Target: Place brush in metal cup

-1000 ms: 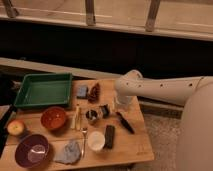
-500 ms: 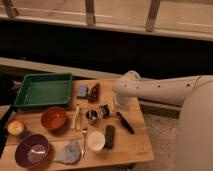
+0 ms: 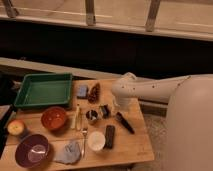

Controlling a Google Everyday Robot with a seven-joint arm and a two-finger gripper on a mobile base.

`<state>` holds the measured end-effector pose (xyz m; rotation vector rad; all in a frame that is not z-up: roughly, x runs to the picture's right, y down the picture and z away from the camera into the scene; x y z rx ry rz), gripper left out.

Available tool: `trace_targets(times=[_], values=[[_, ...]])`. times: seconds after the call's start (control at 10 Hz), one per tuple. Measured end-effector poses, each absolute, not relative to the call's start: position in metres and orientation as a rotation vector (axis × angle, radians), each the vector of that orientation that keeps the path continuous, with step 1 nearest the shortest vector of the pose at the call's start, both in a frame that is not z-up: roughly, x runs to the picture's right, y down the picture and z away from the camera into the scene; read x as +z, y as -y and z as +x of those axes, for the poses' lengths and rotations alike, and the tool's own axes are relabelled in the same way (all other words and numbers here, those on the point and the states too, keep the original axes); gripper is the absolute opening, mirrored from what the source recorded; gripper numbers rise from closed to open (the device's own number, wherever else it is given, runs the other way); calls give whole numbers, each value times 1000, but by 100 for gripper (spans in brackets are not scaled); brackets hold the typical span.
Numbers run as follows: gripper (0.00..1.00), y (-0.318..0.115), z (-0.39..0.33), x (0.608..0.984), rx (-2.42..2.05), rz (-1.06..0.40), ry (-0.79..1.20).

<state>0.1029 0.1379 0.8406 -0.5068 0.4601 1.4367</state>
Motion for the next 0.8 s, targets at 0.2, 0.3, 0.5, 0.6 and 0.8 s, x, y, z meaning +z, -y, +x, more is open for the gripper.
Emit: trace_targets(times=[0.2, 0.3, 0.5, 0.6, 0.8], values=[[63, -150, 100, 857, 1432, -553, -465], [63, -154, 95, 863, 1428, -576, -462], [62, -168, 85, 873, 1416, -626, -468], [55, -172, 82, 875, 1416, -640, -465], [34, -175, 83, 874, 1419, -644, -457]])
